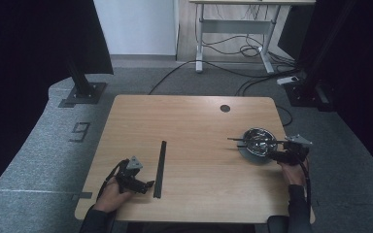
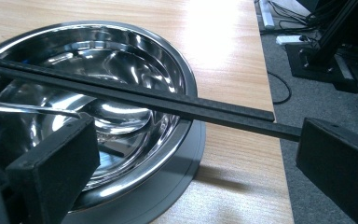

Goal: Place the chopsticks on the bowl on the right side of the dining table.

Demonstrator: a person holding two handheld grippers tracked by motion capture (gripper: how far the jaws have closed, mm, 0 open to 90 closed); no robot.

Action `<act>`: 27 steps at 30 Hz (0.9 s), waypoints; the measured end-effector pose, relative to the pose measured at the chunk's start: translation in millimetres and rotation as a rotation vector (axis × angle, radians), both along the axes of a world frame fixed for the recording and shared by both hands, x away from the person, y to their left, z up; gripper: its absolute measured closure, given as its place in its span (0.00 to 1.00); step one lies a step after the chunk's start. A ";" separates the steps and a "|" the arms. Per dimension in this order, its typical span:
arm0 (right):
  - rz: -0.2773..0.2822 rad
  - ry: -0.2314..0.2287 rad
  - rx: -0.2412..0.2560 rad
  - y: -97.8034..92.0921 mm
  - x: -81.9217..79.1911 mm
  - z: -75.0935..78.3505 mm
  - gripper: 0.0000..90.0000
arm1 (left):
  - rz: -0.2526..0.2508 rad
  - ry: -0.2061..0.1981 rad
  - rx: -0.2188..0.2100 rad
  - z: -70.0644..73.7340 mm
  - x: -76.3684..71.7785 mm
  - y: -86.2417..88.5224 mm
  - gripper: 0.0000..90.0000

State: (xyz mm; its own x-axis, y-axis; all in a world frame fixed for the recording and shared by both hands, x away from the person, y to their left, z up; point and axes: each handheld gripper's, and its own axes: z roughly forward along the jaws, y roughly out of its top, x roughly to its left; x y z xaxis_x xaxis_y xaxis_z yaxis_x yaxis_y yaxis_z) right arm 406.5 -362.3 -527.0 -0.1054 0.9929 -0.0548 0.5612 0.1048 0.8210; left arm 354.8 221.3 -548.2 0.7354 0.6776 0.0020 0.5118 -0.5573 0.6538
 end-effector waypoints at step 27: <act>-0.039 -0.039 0.052 -19.5 7.0 -9.0 0.00 | 0.000 0.000 0.000 0.0 0.0 0.0 0.00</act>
State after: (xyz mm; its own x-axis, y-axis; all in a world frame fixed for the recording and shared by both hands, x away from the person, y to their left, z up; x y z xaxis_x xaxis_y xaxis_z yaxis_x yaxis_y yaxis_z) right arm 413.5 -381.9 -535.9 -0.0649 0.9979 -0.0066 0.5318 0.0401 0.8459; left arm 354.8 221.3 -548.2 0.7355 0.6776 0.0020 0.5117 -0.5574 0.6538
